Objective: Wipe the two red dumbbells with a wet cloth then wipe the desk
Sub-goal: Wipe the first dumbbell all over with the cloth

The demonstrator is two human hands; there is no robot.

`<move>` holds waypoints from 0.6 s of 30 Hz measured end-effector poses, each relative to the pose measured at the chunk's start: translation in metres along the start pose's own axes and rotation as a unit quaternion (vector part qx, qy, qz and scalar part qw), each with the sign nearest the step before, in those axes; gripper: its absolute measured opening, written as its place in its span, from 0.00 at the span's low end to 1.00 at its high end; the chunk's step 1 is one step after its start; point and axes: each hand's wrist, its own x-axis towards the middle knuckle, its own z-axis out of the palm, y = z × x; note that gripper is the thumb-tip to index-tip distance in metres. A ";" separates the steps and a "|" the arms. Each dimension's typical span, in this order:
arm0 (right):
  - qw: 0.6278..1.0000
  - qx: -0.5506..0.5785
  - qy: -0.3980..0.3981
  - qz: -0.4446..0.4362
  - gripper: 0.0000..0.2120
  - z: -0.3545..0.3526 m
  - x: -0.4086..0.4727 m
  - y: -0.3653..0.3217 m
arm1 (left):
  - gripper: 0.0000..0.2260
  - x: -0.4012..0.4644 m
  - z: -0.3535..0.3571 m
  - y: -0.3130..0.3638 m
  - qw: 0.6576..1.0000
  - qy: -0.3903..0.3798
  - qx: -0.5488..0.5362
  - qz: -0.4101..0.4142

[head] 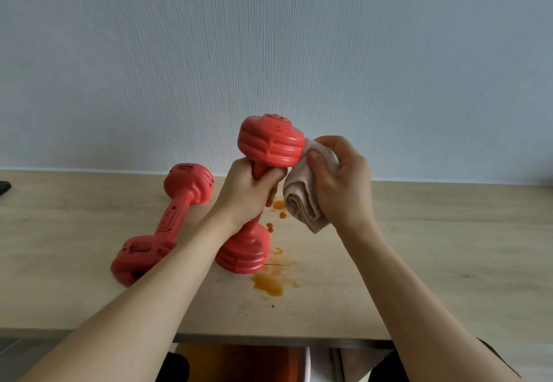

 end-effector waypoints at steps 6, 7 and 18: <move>0.999 -0.029 0.008 -0.027 0.06 -0.005 0.001 -0.005 | 0.18 0.001 0.001 0.002 1.000 -0.026 -0.007 -0.015; 0.999 -0.026 0.013 -0.014 0.06 -0.004 0.006 -0.003 | 0.16 -0.001 0.002 0.002 0.999 -0.038 -0.014 -0.012; 0.999 0.047 0.009 0.013 0.06 -0.005 -0.001 -0.006 | 0.07 0.000 -0.006 -0.001 0.998 0.049 0.025 -0.022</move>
